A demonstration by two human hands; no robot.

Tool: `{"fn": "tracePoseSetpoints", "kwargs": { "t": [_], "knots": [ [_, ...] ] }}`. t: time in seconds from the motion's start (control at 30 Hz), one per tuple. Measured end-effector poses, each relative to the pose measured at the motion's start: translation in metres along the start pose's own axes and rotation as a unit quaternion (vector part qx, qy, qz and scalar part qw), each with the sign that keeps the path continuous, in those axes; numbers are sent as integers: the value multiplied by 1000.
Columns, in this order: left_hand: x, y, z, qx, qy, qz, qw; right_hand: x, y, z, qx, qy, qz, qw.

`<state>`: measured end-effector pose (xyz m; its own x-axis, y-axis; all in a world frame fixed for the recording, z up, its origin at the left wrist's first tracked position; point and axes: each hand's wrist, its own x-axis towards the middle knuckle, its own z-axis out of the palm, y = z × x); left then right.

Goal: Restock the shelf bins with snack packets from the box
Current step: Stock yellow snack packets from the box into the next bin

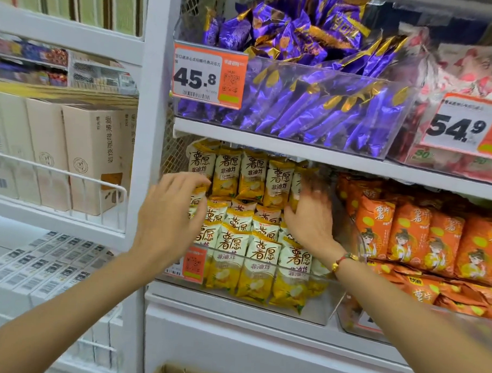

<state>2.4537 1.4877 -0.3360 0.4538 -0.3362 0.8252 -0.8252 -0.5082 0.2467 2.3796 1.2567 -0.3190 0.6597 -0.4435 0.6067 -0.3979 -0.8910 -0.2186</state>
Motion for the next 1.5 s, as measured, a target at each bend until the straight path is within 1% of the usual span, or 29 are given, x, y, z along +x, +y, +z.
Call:
{"fn": "tracePoseSetpoints", "kwargs": {
  "t": [0.03,0.1,0.17,0.23,0.33,0.47,0.57,0.67,0.77,0.83,0.87,0.93,1.0,1.03,1.1,1.13,1.2,1.23,1.27,1.3,1.37,1.43,1.5],
  "knots": [
    [10,5,10,9,-29,12,999,1,0,1,-32,-3,-48,998],
    [31,10,34,44,-116,16,992,7,1,6,-83,-39,-102,991],
    [48,9,58,98,-207,-2,973,11,0,12,-95,-76,-109,987],
    [59,4,78,127,-261,-15,957,11,0,20,-76,-104,-96,987],
    [62,-5,93,137,-293,-11,946,12,1,25,-69,-133,-84,985],
    [59,-16,94,125,-314,3,941,18,6,21,-53,-199,-84,975],
    [59,-18,96,134,-324,4,936,19,8,24,-59,-213,-77,972],
    [60,-15,97,147,-328,-3,933,18,3,28,-65,-215,-70,972],
    [65,-10,91,149,-332,-15,931,22,-1,21,-78,-244,-59,965],
    [66,-4,86,153,-313,-17,937,24,-3,11,-86,-251,-58,962],
    [63,1,82,152,-284,-8,947,22,-4,6,-87,-244,-66,964],
    [48,15,68,124,-200,17,972,6,-4,-8,-73,-217,-98,968],
    [22,28,51,82,-122,53,988,-23,-1,-25,-27,-194,-138,971],
    [7,33,44,58,-96,71,991,-41,2,-35,8,-185,-156,970],
    [-19,45,29,18,-87,106,990,-77,10,-56,72,-161,-190,966],
    [-29,51,24,7,-96,128,987,-95,16,-66,92,-147,-206,963],
    [-40,66,13,-11,-112,167,980,-131,33,-83,108,-132,-221,960],
    [-45,73,8,-24,-112,174,978,-146,41,-89,107,-141,-222,959],
    [-50,81,3,-38,-111,176,977,-160,50,-93,98,-166,-222,956],
    [-56,87,0,-53,-110,179,976,-172,57,-95,79,-211,-214,950],
    [-75,95,2,-75,-123,189,971,-191,71,-88,31,-322,-195,926],
    [-105,101,17,-84,-169,184,964,-210,90,-65,-21,-412,-197,890],
    [-142,105,41,-91,-235,158,955,-227,109,-35,-66,-489,-189,849]
  ]
}}
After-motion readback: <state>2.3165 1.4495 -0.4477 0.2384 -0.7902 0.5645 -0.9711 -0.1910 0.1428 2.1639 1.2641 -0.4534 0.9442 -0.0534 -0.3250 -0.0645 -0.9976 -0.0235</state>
